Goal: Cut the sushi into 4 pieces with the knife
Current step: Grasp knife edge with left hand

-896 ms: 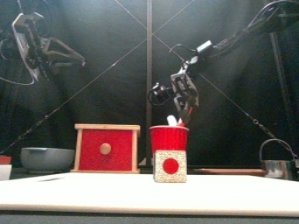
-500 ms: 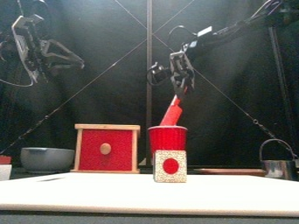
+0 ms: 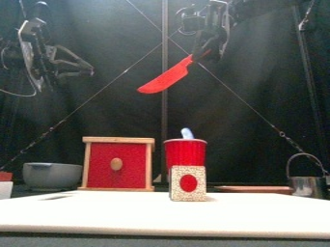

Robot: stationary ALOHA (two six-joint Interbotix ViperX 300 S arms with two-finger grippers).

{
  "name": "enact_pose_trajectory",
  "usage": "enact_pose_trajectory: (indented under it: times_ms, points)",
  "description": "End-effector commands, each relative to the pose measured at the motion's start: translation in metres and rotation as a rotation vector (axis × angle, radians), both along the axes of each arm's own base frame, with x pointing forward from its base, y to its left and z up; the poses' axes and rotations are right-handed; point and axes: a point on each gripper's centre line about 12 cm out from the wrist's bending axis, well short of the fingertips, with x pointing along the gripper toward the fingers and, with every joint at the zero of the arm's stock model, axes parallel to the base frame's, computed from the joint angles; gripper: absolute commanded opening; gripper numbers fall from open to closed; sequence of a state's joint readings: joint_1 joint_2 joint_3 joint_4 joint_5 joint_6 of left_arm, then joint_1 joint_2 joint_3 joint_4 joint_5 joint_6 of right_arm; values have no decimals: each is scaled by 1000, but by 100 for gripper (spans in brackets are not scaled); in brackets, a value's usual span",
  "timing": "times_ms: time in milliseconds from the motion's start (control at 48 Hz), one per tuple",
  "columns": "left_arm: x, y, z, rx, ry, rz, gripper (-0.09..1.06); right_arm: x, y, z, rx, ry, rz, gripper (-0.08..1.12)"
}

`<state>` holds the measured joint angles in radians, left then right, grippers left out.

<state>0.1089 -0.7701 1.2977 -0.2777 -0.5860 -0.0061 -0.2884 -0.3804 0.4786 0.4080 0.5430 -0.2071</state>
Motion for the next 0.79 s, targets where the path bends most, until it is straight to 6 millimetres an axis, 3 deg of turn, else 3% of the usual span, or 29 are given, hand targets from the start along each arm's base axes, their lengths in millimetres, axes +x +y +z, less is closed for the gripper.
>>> enact_pose_trajectory:
  times_ms: [21, 333, 562, 792]
  points:
    - [6, 0, 14, 5, -26, -6, 65, -13, 17, 3, -54, -184, -30, 17]
    - [33, -9, 28, -13, 70, -77, 101, -19, 46, -44, -144, -263, 15, 16]
    - [63, -15, 18, 43, 175, -129, 102, -13, 57, -67, -232, -230, 90, 16]
    - [94, -27, 3, 159, 261, -215, 102, -14, 58, -72, -249, -216, 105, 16]
